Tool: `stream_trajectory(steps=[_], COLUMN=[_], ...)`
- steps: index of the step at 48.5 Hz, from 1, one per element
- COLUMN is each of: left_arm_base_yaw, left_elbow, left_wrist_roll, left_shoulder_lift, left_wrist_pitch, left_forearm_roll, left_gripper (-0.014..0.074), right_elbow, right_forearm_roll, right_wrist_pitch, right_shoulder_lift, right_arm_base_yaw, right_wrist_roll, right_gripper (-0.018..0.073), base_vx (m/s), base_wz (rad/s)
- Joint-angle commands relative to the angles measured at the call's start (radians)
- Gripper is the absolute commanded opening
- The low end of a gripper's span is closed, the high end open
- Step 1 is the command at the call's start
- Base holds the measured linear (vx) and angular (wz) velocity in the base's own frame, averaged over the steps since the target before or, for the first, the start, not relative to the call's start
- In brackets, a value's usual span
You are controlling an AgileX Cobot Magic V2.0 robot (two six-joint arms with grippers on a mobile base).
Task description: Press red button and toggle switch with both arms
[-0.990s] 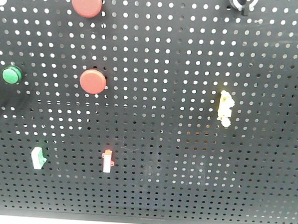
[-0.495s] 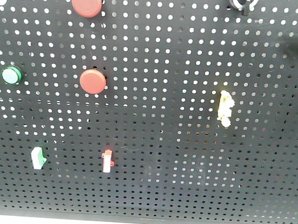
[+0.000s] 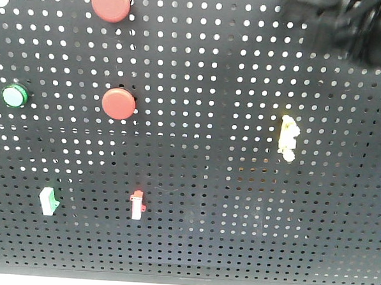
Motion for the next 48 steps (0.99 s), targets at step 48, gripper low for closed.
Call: stream_trajectory(steps=[48], left_arm_base_yaw=[-0.006], left_elbow=[-0.024], left_wrist_roll=[-0.009], left_shoulder_lift=[0.002], left_wrist_pitch=[-0.04], left_forearm_roll=[-0.033], left_gripper=[0.0001], right_elbow=[-0.034], right_forearm_roll=[-0.354], right_wrist_pitch=[-0.179], right_shoulder_lift=[0.011], right_arm_base_yaw=[-0.001], right_wrist_roll=[0.174], right_gripper=[-0.0003], base_vx=[0.0], base_wz=[0.0])
